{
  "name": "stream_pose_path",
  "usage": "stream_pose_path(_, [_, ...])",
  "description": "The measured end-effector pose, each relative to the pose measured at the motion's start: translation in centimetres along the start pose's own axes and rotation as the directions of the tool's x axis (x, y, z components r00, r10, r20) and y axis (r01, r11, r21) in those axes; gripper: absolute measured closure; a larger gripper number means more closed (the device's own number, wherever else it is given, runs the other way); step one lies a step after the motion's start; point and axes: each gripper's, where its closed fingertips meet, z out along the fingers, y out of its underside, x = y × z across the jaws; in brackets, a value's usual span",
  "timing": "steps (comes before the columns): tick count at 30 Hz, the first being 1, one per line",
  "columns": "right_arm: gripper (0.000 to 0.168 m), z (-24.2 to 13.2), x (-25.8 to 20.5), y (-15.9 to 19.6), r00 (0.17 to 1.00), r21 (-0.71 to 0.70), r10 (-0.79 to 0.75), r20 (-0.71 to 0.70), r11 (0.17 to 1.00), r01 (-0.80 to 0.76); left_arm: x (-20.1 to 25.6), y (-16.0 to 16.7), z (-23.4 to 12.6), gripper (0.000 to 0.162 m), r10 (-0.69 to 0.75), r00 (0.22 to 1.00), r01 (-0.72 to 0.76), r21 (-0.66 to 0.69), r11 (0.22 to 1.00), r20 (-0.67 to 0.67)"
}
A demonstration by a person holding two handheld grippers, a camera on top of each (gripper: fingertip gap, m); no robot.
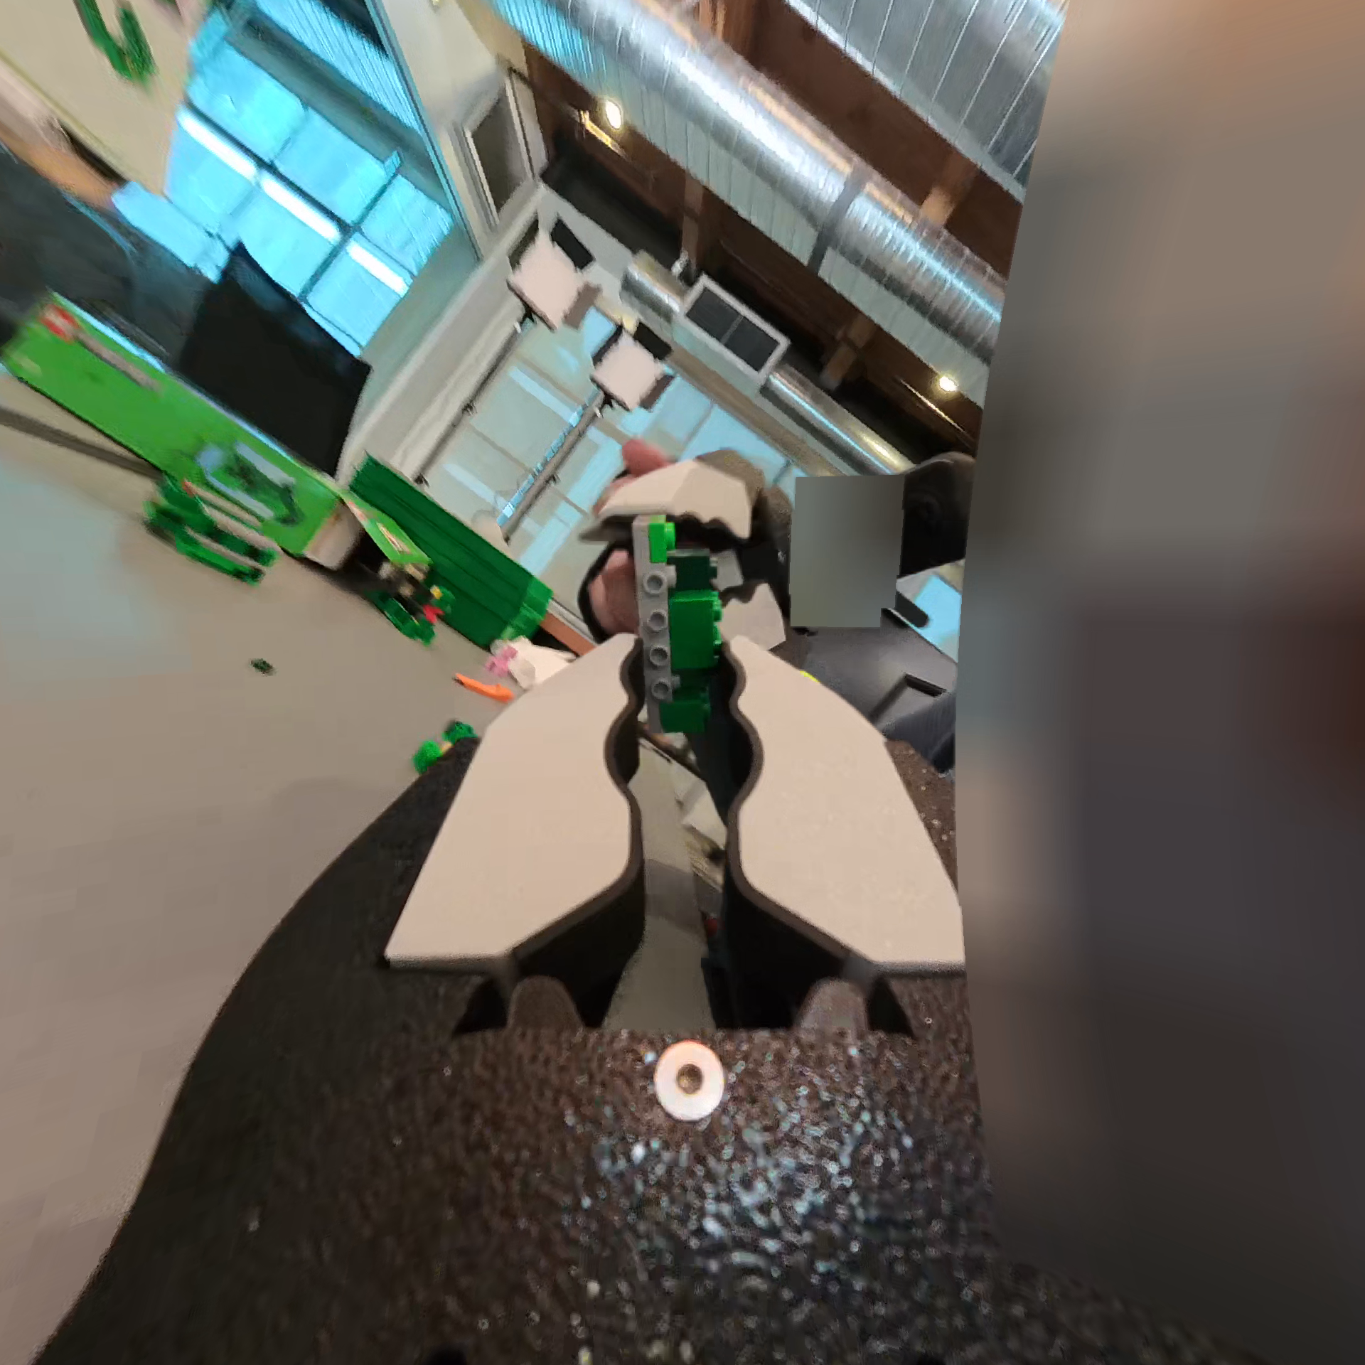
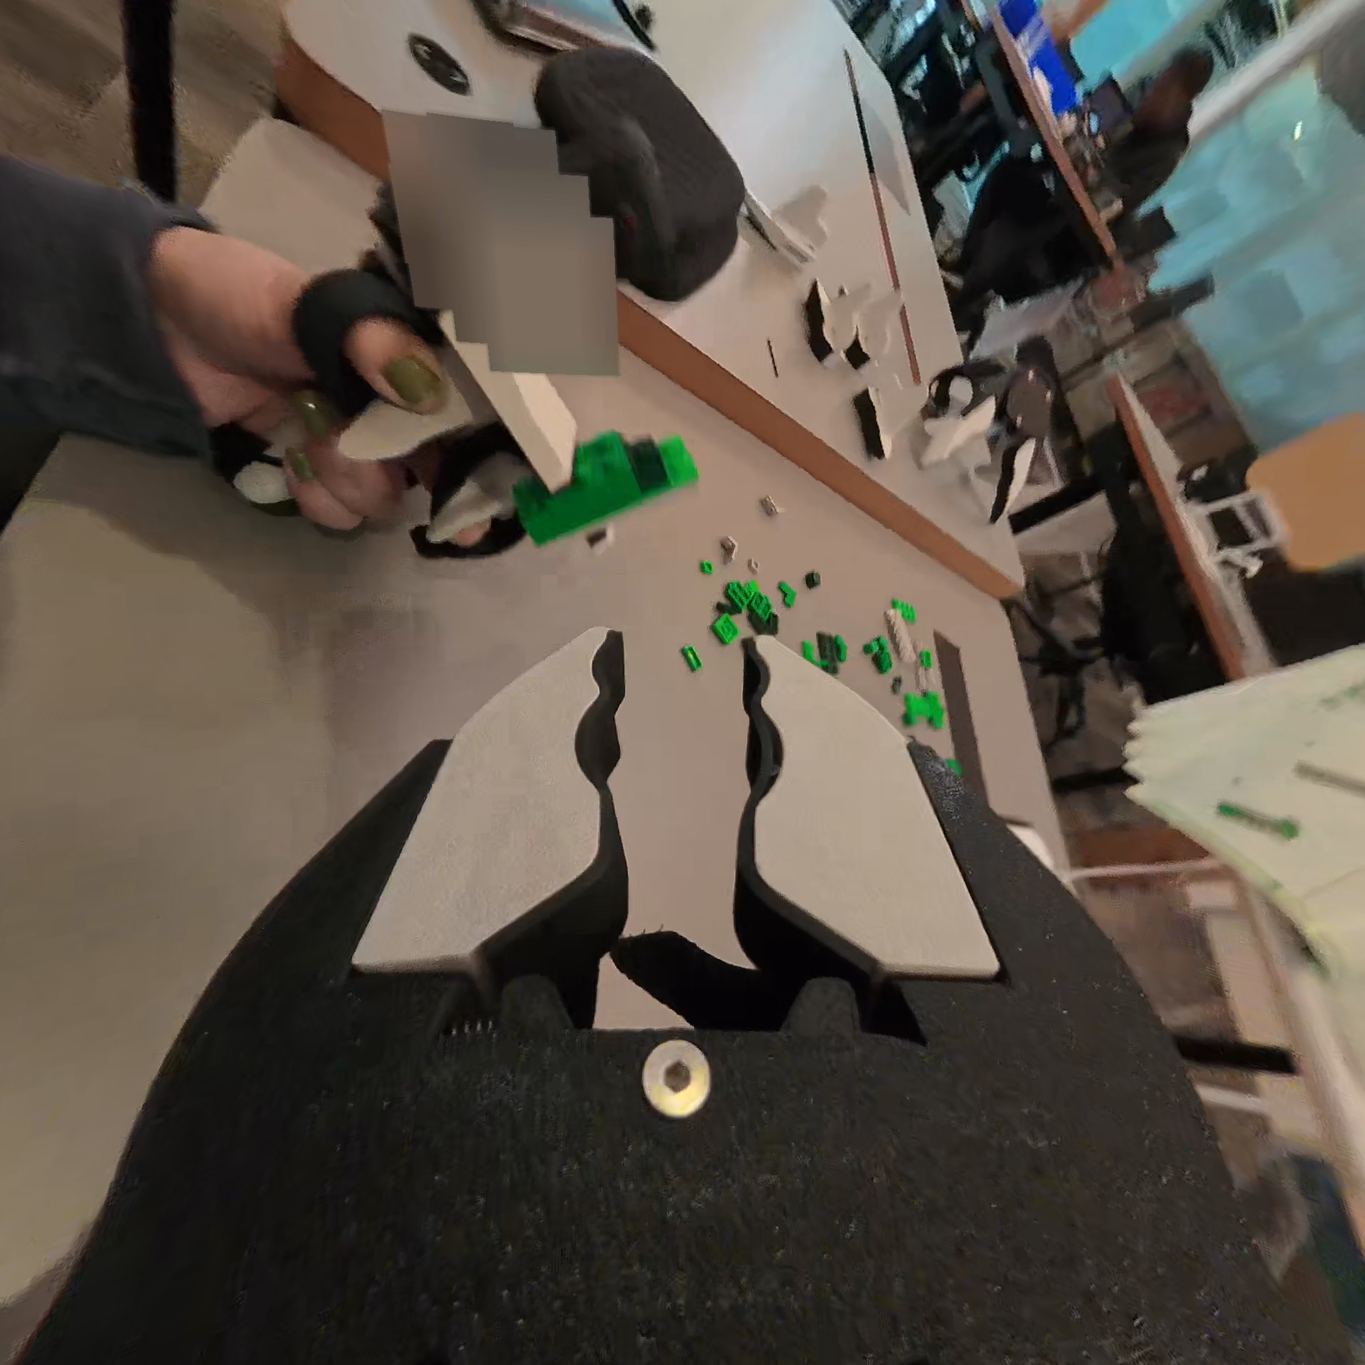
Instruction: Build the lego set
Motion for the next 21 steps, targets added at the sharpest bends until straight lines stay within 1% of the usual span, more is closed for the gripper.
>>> stream_pose_path(2, [0.139, 0.9, 0.2, 1.0, 0.997, -0.025, 0.079, -0.009, 0.997, -0.079, 0.0, -1.4, -1.2, 0.144, 0.116, 0.991, -0.12, 0.061, 0.991, 0.06])
stream_pose_path(4, [0.139, 2.1, -0.3, 1.8, 0.989, -0.04, 0.146, 0.012, 0.989, -0.146, 0.4, -3.2, -2.8, 0.144, 0.223, 0.966, -0.241, 0.137, 0.961, 0.131])
stream_pose_path(6, [0.138, 3.6, -1.3, 2.4, 0.97, -0.049, 0.234, 0.062, 0.972, -0.231, 0.4, -5.0, -4.8, 0.144, 0.304, 0.92, -0.355, 0.198, 0.914, 0.248])
stream_pose_path(7, [0.138, 4.4, -1.6, 2.7, 0.958, -0.056, 0.274, 0.085, 0.961, -0.27, 0.6, -6.0, -5.9, 0.144, 0.349, 0.883, -0.427, 0.227, 0.875, 0.316])
stream_pose_path(8, [0.138, 5.2, -2.0, 2.9, 0.943, -0.06, 0.315, 0.105, 0.949, -0.311, 1.2, -6.9, -7.0, 0.144, 0.399, 0.834, -0.51, 0.253, 0.822, 0.382])
stream_pose_path(9, [0.138, 5.9, -2.3, 3.0, 0.927, -0.058, 0.351, 0.128, 0.936, -0.347, 1.9, -7.8, -8.2, 0.144, 0.445, 0.766, -0.598, 0.262, 0.758, 0.463])
stream_pose_path(10, [0.138, 6.7, -2.5, 2.9, 0.913, -0.055, 0.382, 0.145, 0.924, -0.378, 2.3, -8.5, -9.4, 0.144, 0.476, 0.687, -0.674, 0.236, 0.7, 0.548])
stream_pose_path(12, [0.139, 8.1, -2.9, 2.8, 0.893, -0.054, 0.419, 0.163, 0.908, -0.416, 3.0, -9.6, -11.7, 0.144, 0.491, 0.521, -0.787, 0.172, 0.592, 0.698])
stream_pose_path(13, [0.14, 8.9, -3.0, 2.6, 0.89, -0.053, 0.425, 0.167, 0.905, -0.422, 3.4, -10.0, -12.8, 0.144, 0.48, 0.452, -0.824, 0.146, 0.548, 0.751])
stream_pose_path(14, [0.14, 9.6, -3.3, 2.5, 0.89, -0.057, 0.421, 0.176, 0.907, -0.418, 3.6, -10.2, -13.6, 0.144, 0.468, 0.409, -0.842, 0.126, 0.524, 0.783])
stream_pose_path(15, [0.141, 10.4, -3.4, 2.5, 0.895, -0.064, 0.413, 0.169, 0.911, -0.408, 3.6, -10.4, -14.1, 0.144, 0.455, 0.389, -0.847, 0.118, 0.518, 0.801])
stream_pose_path(16, [0.141, 11.2, -3.4, 2.6, 0.905, -0.072, 0.395, 0.157, 0.919, -0.388, 3.4, -10.4, -14.4, 0.144, 0.438, 0.388, -0.844, 0.122, 0.523, 0.811])
stream_pose_path(17, [0.143, 12.1, -3.3, 2.4, 0.916, -0.074, 0.37, 0.156, 0.929, -0.363, 3.0, -10.4, -14.6, 0.144, 0.419, 0.403, -0.834, 0.139, 0.534, 0.813])
stream_pose_path(19, [0.146, 13.8, -2.7, 1.9, 0.94, -0.057, 0.303, 0.157, 0.953, -0.297, 2.3, -10.3, -14.6, 0.144, 0.384, 0.461, -0.8, 0.187, 0.571, 0.8])
stream_pose_path(21, [0.156, 15.4, -2.1, 1.3, 0.962, -0.05, 0.176, 0.211, 0.984, -0.169, 1.3, -10.1, -14.1, 0.144, 0.375, 0.501, -0.758, 0.187, 0.625, 0.78])
